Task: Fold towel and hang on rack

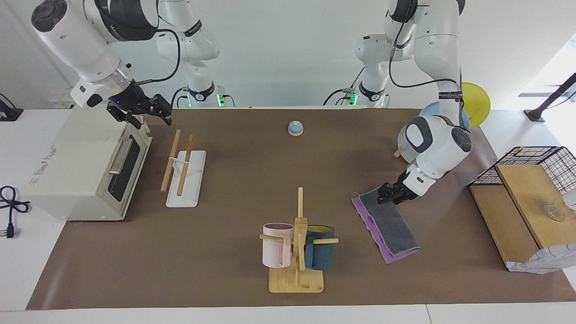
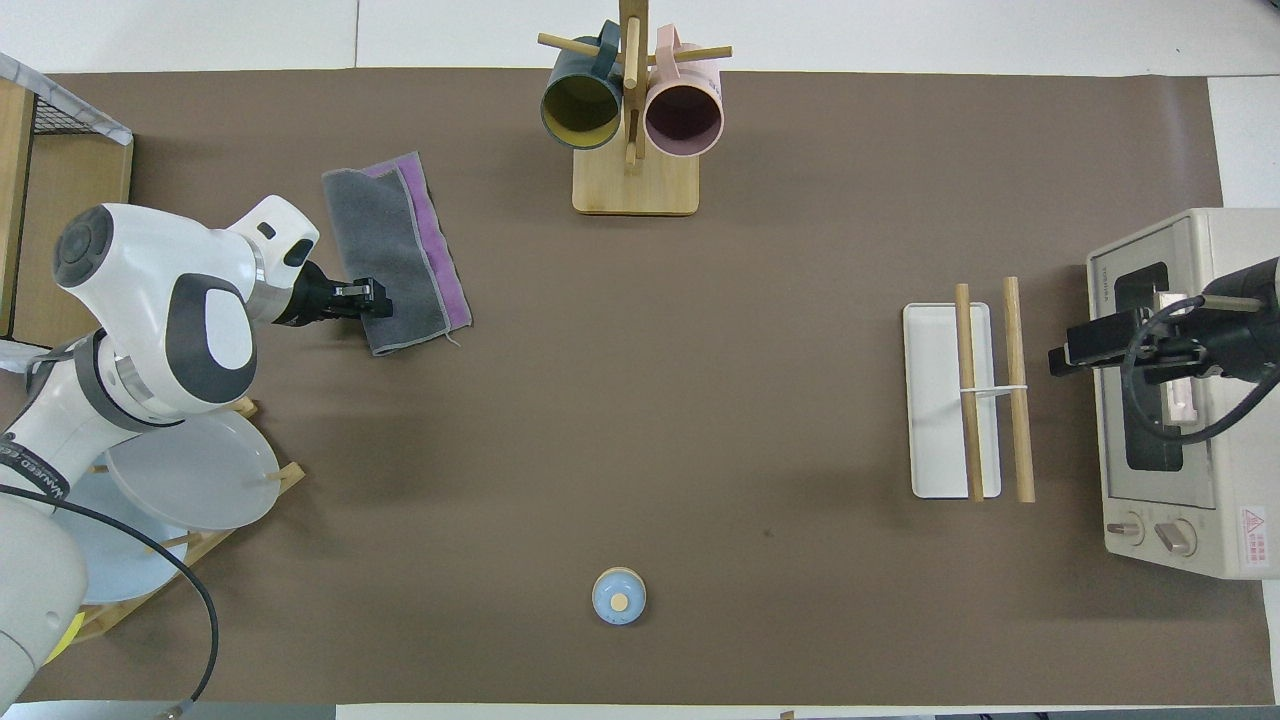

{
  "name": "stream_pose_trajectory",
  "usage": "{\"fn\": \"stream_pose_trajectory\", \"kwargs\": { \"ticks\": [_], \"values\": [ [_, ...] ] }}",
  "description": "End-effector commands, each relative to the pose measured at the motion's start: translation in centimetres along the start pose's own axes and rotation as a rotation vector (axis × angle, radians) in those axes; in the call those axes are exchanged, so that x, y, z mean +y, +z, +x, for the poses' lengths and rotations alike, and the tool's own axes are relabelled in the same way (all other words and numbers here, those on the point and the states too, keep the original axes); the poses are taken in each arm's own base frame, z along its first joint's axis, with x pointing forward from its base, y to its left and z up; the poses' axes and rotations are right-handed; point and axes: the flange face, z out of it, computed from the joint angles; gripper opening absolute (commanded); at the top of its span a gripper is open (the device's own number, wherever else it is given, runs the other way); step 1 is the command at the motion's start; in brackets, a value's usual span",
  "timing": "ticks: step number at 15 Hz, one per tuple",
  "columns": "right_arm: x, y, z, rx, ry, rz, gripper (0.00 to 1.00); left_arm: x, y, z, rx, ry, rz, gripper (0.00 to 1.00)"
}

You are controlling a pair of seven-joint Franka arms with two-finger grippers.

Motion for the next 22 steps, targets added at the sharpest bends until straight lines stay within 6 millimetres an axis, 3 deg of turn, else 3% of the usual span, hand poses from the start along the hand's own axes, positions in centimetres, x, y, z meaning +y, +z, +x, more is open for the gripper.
{"fn": "stream_pose_trajectory", "kwargs": {
  "ticks": [1,2,3,7,11,13,16,22],
  "values": [
    [-0.2,0.3,-1.1,-0.005,0.106,0.081,1.00,-0.4,0.7,-0.9,0.000,-0.005,-0.013,0.19],
    [-0.5,0.3,-1.1,-0.010,0.145,0.112,1.00,-0.5,0.7,-0.9,-0.001,-0.008,-0.012,0.05],
    [-0.6,0.3,-1.1,-0.015,0.184,0.132,1.00,-0.6,0.7,-0.9,-0.001,-0.012,-0.012,0.00],
    [-1.5,0.2,-1.0,-0.028,0.301,0.208,1.00,-1.3,0.1,-0.7,-0.012,-0.029,-0.019,0.00],
    [-2.7,0.0,-0.8,-0.029,0.416,0.280,1.00,0.3,-2.8,0.8,-0.038,-0.153,-0.045,0.00],
    [-3.0,0.3,-0.6,-0.021,0.453,0.318,1.00,1.8,-4.8,1.3,-0.045,-0.218,-0.056,0.00],
    [-3.8,0.5,-0.4,-0.034,0.674,0.474,1.00,4.3,-8.2,1.7,-0.052,-0.363,-0.069,0.00],
    [-8.5,1.0,0.0,-0.017,0.768,0.549,1.00,12.3,-13.8,1.1,-0.038,-0.726,-0.112,0.00]
  ]
}}
